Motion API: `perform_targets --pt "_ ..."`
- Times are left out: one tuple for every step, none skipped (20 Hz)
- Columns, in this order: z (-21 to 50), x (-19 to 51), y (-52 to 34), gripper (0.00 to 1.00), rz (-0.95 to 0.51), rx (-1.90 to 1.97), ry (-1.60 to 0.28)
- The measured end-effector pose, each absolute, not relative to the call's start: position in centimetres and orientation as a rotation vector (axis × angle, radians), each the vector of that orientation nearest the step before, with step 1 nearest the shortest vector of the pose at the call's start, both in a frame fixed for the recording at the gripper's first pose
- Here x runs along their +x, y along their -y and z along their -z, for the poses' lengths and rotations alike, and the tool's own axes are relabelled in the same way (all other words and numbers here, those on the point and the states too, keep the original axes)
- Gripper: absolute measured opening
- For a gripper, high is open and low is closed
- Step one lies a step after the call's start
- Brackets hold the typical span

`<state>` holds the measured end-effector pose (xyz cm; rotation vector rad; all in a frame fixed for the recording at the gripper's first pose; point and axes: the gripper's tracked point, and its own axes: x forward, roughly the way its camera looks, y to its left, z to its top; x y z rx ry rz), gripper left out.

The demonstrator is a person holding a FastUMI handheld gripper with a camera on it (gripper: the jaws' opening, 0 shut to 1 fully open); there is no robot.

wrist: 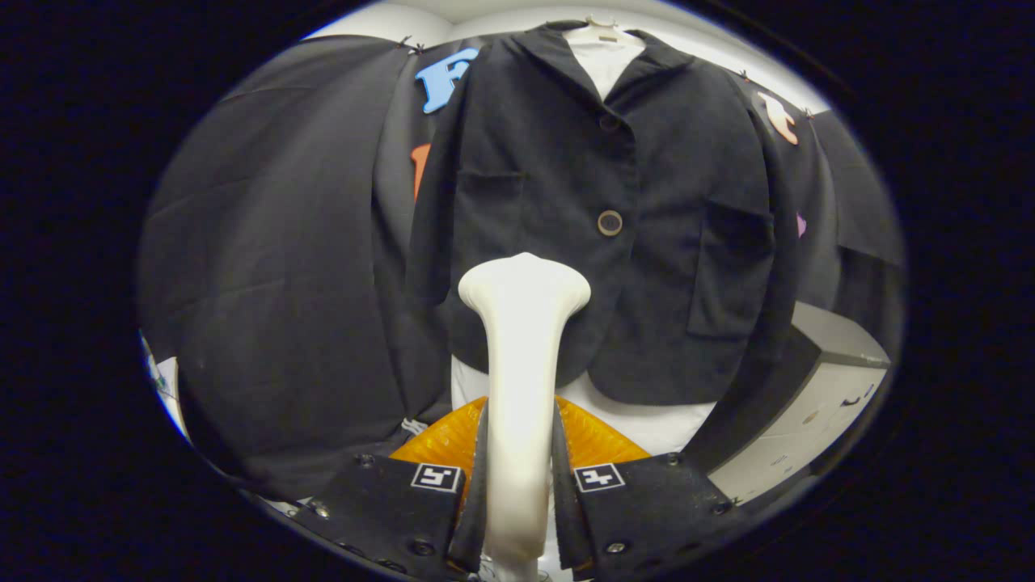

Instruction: Iron the clothes twice with a garment steamer, once on the left side and once on the right side.

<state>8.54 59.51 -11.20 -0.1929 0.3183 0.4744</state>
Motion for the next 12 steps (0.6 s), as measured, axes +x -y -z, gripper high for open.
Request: perform_targets --pt "12.3 8.6 -59.6 0.38 -0.471 -0.195 -0.354" --pt "13.1 8.6 -59.4 0.38 -0.465 -0.199 -0.382" --pt "13.8 8.5 -59.2 0.38 -0.46 -0.2 -0.408" --pt "14.6 8.5 -59.0 0.38 -0.458 -0.203 -0.429" --pt "15.6 8.2 -59.0 0.38 -0.457 -0.206 -0.449" --pt "16.4 8.0 -58.8 0.38 -0.457 -0.211 -0.466" --pt "17.0 7.6 -58.5 0.38 -0.455 -0.214 -0.48" --pt "17.4 7.2 -58.2 0.38 -0.452 -0.217 -0.491" --pt "17.6 6.9 -57.8 0.37 -0.451 -0.218 -0.496" --pt "17.6 6.6 -57.5 0.38 -0.45 -0.219 -0.496" --pt "17.6 6.2 -57.2 0.38 -0.45 -0.219 -0.487" --pt "17.5 5.9 -56.7 0.38 -0.45 -0.221 -0.472"
